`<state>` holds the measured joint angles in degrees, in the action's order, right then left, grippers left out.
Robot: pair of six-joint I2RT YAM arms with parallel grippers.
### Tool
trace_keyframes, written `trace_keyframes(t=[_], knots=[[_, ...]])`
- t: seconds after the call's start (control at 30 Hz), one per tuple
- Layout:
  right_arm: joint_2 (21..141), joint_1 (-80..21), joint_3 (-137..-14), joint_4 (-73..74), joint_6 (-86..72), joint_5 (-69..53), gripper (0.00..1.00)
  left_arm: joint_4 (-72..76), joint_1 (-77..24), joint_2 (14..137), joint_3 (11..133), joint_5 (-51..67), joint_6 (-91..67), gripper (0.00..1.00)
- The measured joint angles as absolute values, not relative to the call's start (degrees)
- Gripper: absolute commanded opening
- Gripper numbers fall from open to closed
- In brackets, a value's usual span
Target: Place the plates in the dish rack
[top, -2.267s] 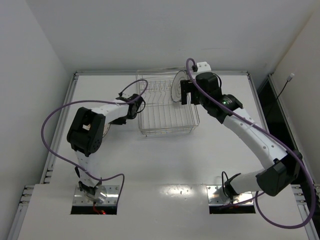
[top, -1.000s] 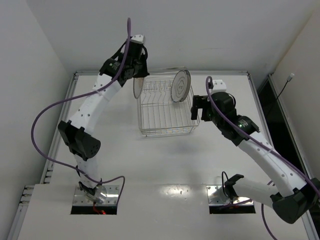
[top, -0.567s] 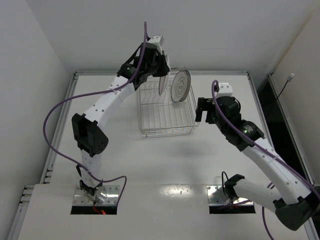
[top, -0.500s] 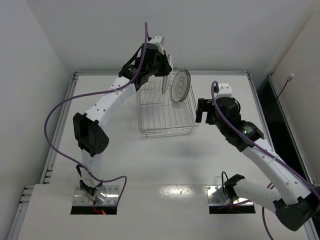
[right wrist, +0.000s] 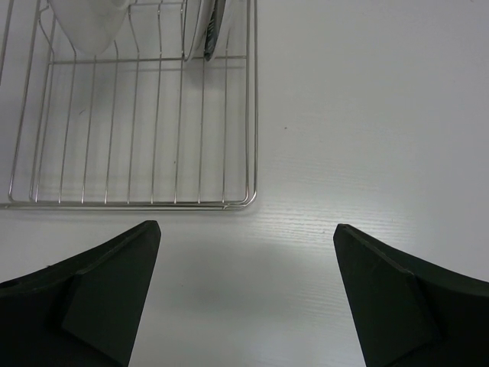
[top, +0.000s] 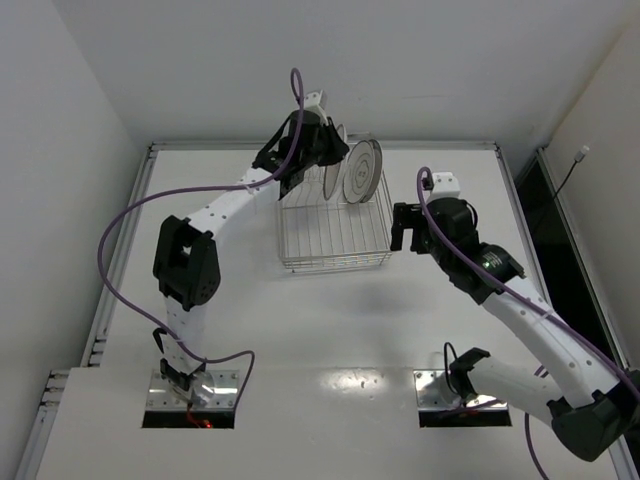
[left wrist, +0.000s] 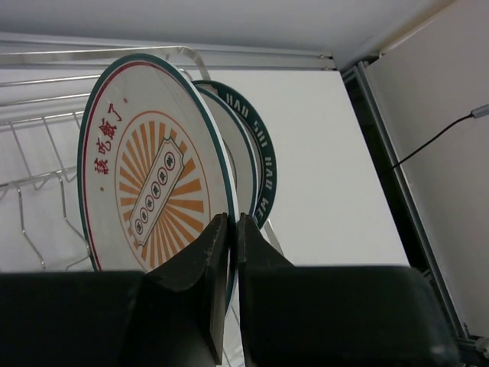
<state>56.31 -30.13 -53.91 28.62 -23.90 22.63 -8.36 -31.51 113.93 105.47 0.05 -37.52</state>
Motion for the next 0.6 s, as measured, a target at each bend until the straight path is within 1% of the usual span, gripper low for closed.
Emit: trace_keyframes(t=[0.47, 0.6], knots=[[57.71, -30.13, -53.89, 28.34, -23.53, 21.12, 0.95, 4.82, -31.97, 112.12, 99.42, -0.03, -41.8, 0.0], [57.71, -30.13, -53.89, 28.36, -23.11, 20.88, 0.95, 9.98, -32.49, 111.72, 97.34, 1.34, -45.41, 0.0]])
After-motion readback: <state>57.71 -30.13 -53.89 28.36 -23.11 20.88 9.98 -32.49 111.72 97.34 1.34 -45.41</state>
